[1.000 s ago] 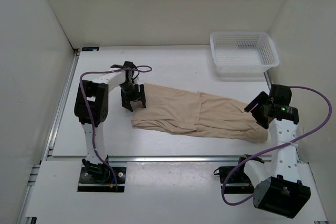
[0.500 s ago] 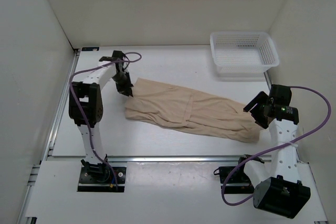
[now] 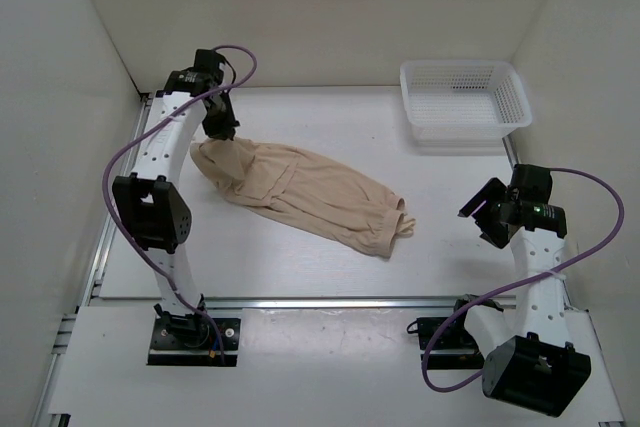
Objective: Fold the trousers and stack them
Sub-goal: Fold the trousers
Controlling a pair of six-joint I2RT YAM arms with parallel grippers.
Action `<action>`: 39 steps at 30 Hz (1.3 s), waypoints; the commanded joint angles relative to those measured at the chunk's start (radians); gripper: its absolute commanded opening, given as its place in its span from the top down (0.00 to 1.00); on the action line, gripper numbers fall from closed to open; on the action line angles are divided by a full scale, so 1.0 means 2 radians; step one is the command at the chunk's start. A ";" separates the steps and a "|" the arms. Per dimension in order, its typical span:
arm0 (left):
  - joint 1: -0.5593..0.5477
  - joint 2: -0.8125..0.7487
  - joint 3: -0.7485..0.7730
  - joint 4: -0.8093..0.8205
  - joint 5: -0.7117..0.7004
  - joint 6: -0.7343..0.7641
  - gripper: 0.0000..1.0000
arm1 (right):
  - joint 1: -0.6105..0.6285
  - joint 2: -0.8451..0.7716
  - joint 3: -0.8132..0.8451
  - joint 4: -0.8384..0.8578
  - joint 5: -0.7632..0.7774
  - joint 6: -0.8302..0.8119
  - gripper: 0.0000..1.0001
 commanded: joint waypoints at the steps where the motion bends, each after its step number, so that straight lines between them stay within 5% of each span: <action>1: -0.023 -0.014 0.016 -0.024 -0.008 0.005 0.89 | 0.003 -0.006 0.003 0.006 -0.005 -0.011 0.26; 8: -0.126 0.027 0.155 -0.071 0.007 -0.013 0.89 | 0.003 -0.006 0.003 0.006 -0.005 -0.011 0.26; 16: -0.353 0.119 0.216 -0.084 0.057 -0.068 0.87 | 0.003 -0.015 0.003 0.002 0.008 -0.011 0.26; 17: -0.368 0.144 0.211 -0.084 0.067 -0.068 0.70 | 0.003 -0.015 0.003 0.002 0.008 -0.011 0.26; 18: -0.378 0.155 0.205 -0.084 0.073 -0.068 0.37 | 0.003 -0.015 0.003 0.002 0.008 -0.011 0.26; 19: -0.386 0.161 0.187 -0.089 0.073 -0.074 0.22 | 0.003 -0.015 0.003 0.002 0.008 -0.011 0.26; 21: -0.386 0.155 0.169 -0.089 0.067 -0.075 0.00 | 0.003 -0.015 0.003 0.002 0.008 -0.011 0.26; 22: -0.386 0.147 0.156 -0.089 0.054 -0.079 0.00 | 0.003 -0.015 0.003 0.002 0.008 -0.011 0.26; 26: -0.356 0.095 0.134 -0.089 0.041 -0.079 0.04 | 0.003 -0.010 0.003 0.009 -0.010 -0.011 0.26; 29: -0.349 0.057 0.096 -0.070 0.037 -0.079 0.41 | 0.014 0.010 0.003 0.037 -0.053 -0.006 0.35; 30: -0.349 0.044 0.084 -0.064 0.037 -0.079 0.72 | 0.022 0.020 0.009 0.051 -0.062 -0.006 0.41; 32: -0.345 0.039 0.049 -0.058 0.041 -0.079 0.90 | 0.057 0.060 0.025 0.065 -0.083 -0.030 0.57; 37: -0.315 -0.018 -0.045 -0.040 0.030 -0.098 0.90 | 0.202 0.178 0.138 0.025 -0.064 -0.094 0.60; 39: -0.263 -0.051 -0.107 -0.025 0.038 -0.107 0.88 | 0.249 0.219 0.164 0.017 -0.023 -0.104 0.47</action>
